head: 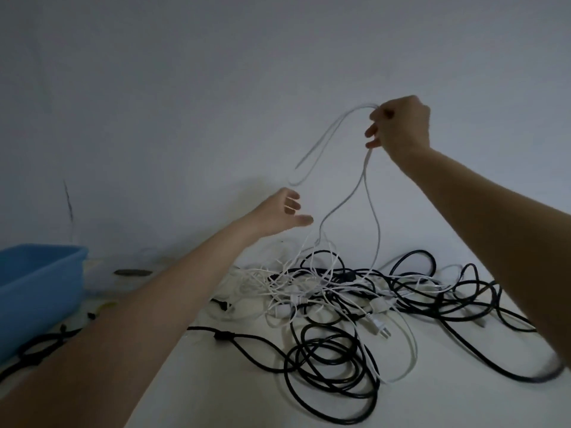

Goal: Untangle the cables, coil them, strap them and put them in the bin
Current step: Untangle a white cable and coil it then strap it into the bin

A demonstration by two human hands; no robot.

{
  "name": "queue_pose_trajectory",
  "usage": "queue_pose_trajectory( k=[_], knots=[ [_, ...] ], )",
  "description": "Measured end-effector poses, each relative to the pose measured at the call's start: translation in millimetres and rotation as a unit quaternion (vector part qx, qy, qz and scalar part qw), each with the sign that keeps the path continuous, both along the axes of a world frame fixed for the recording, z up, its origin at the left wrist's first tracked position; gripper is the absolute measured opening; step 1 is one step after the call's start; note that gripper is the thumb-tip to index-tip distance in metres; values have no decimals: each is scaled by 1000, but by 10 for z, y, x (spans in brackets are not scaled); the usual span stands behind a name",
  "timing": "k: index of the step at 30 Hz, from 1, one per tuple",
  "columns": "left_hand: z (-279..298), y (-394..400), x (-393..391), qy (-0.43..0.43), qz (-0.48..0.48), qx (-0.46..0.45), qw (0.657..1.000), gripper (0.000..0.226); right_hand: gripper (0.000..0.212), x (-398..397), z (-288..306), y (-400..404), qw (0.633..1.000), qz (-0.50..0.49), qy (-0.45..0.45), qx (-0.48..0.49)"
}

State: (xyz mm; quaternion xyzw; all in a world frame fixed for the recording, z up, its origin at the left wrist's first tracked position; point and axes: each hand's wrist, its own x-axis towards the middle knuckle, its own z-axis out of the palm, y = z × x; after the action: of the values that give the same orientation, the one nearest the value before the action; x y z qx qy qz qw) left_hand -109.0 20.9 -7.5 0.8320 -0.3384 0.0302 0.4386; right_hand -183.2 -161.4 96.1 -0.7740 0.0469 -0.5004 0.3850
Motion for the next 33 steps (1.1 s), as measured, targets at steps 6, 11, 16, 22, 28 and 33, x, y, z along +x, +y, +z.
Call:
queue_pose_trajectory(
  k=[6, 11, 16, 22, 28, 33],
  knots=[
    [-546, -545, -81, 5, -53, 149, 987, 106, 20, -47, 25, -2, 993, -34, -15, -111],
    [-772, -873, -53, 49, -118, 78, 989, 91, 29, -34, -25, -23, 949, -125, -17, -289],
    [-832, -1075, -46, -191, 51, -53, 979, 66, 31, 11, -116, -62, 916, -147, -30, -373],
    [-698, -1166, 247, -214, 134, 26, 967, 111, 16, -119, -153, -21, 836, -105, -123, -524],
    [-860, -1409, 281, -45, -16, 81, 996, 70, 12, -177, -44, -134, 780, -121, -138, -598],
    [-1068, -1211, 220, 1, -35, 174, 984, 56, 22, -69, -190, -513, 788, -138, -57, -597]
  ],
)
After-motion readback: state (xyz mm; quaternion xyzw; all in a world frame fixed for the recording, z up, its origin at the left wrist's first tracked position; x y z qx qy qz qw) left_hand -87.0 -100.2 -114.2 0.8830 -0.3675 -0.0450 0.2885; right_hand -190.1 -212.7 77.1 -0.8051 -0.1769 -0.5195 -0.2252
